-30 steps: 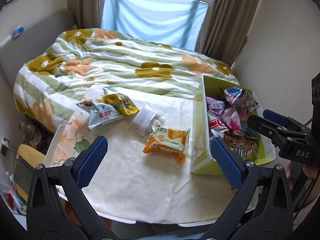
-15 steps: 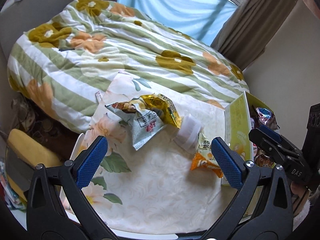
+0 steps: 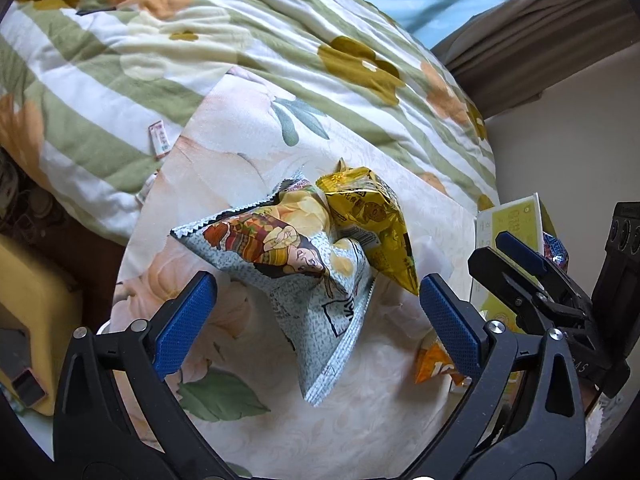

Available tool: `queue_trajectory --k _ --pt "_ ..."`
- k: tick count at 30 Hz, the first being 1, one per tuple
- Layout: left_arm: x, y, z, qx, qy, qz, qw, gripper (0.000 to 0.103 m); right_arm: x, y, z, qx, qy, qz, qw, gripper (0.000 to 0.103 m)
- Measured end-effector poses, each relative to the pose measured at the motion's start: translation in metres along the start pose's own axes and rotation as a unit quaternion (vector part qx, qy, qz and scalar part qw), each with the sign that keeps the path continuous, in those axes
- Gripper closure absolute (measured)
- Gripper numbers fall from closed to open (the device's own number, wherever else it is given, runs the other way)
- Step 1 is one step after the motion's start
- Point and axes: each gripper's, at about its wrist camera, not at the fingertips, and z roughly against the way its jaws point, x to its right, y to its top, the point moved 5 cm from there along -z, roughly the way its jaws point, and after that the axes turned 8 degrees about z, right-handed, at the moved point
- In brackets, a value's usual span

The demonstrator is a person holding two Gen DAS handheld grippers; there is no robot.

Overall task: Organize snacks
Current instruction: 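Grasp the grey-blue printed bag with the left tool while the right tool grasps the gold Pillows bag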

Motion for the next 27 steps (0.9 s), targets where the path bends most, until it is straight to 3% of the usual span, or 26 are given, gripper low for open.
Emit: queue_trajectory --k 2,5,7,10,12,18,27 --pt "-0.002 0.004 -0.010 -0.005 0.007 0.002 1.0000 0.005 0.004 0.000 -0.010 -0.011 -0.010 0.002 1.000 0.008" --pt "-0.004 0.008 -0.023 -0.016 0.012 0.000 0.9998 0.009 0.007 0.001 -0.022 -0.021 0.008 -0.001 1.000 0.008" --pt "-0.004 0.010 -0.031 -0.023 0.015 -0.002 0.9996 0.016 0.006 0.002 -0.031 -0.031 0.013 0.006 0.999 0.008" --pt "-0.005 0.010 -0.039 -0.033 0.023 -0.006 0.9992 0.037 0.005 0.005 -0.042 -0.044 0.023 0.022 0.999 0.008" --pt "-0.006 0.009 -0.042 -0.039 0.018 -0.004 0.9991 0.043 0.002 0.007 -0.049 -0.052 0.029 0.033 0.998 0.008" --pt "-0.008 0.010 -0.037 -0.032 0.034 -0.021 0.9987 0.050 -0.004 0.010 -0.068 -0.066 0.045 0.055 0.995 0.010" --pt "-0.014 0.007 -0.024 -0.020 0.069 -0.058 0.9957 0.051 -0.009 0.011 -0.090 -0.085 0.077 0.069 0.991 0.024"
